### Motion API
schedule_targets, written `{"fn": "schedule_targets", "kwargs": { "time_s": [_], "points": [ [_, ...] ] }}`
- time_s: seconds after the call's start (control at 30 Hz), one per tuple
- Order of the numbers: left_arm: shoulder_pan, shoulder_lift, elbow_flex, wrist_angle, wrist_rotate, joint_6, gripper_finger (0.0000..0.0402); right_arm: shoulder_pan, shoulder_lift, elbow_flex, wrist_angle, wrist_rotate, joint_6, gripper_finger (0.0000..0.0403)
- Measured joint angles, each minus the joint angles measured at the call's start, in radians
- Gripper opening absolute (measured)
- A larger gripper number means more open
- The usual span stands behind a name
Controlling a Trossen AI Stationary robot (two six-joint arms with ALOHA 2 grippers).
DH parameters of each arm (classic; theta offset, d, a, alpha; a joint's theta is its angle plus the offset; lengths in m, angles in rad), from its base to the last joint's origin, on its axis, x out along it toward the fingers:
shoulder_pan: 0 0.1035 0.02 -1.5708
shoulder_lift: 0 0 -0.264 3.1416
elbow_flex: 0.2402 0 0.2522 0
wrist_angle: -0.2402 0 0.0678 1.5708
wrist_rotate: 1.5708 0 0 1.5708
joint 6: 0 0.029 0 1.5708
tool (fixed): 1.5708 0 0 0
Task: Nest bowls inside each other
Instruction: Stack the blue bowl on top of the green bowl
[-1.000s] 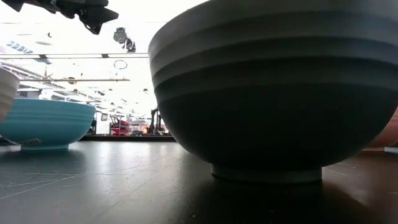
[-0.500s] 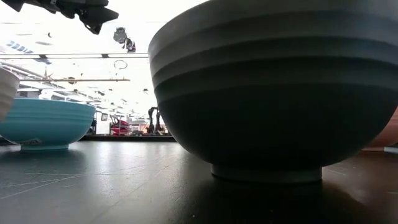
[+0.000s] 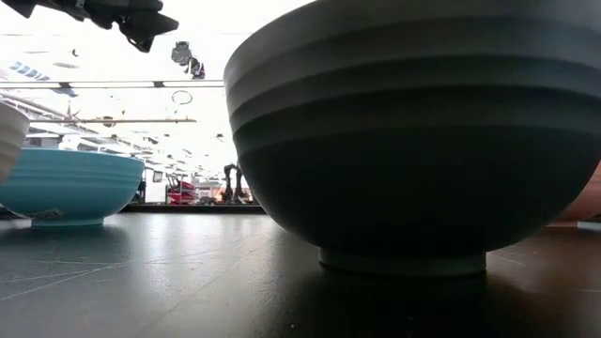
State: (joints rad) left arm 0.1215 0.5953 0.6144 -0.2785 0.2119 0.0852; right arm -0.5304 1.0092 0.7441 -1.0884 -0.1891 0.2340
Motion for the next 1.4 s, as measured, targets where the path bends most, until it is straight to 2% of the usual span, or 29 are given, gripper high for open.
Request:
{"fn": "schedule_targets", "kwargs": {
  "time_s": [0.27,0.43,0.6,0.9,1.0,1.17,1.4],
  "points": [
    [0.0,0.0,0.0,-0.01,0.0,0.013,0.0198,0.0,-0.059,0.039,0.023,-0.016,0.007,0.0146],
    [0.0,0.0,0.0,-0.01,0.0,0.008,0.0198,-0.001,-0.063,0.07,-0.035,0.057,0.005,0.0146],
    [0.0,0.0,0.0,-0.01,0.0,0.006,0.0198,0.0,-0.052,0.07,-0.08,0.06,0.001,0.0146],
    [0.0,0.0,0.0,-0.039,-0.003,0.006,0.0198,0.0,-0.052,0.07,-0.068,0.139,-0.009,0.0146],
    [0.0,0.0,0.0,-0.091,-0.049,-0.006,0.0198,0.0,-0.052,0.07,-0.057,0.14,-0.015,0.0146],
    [0.0,0.002,0.0,-0.169,-0.211,-0.083,0.0198,0.0,-0.052,0.07,-0.043,0.138,-0.019,0.0146],
    [0.0,0.003,0.0,-0.162,-0.214,-0.085,0.0198,0.0,-0.052,0.07,-0.043,0.137,-0.037,0.0146]
  ]
}}
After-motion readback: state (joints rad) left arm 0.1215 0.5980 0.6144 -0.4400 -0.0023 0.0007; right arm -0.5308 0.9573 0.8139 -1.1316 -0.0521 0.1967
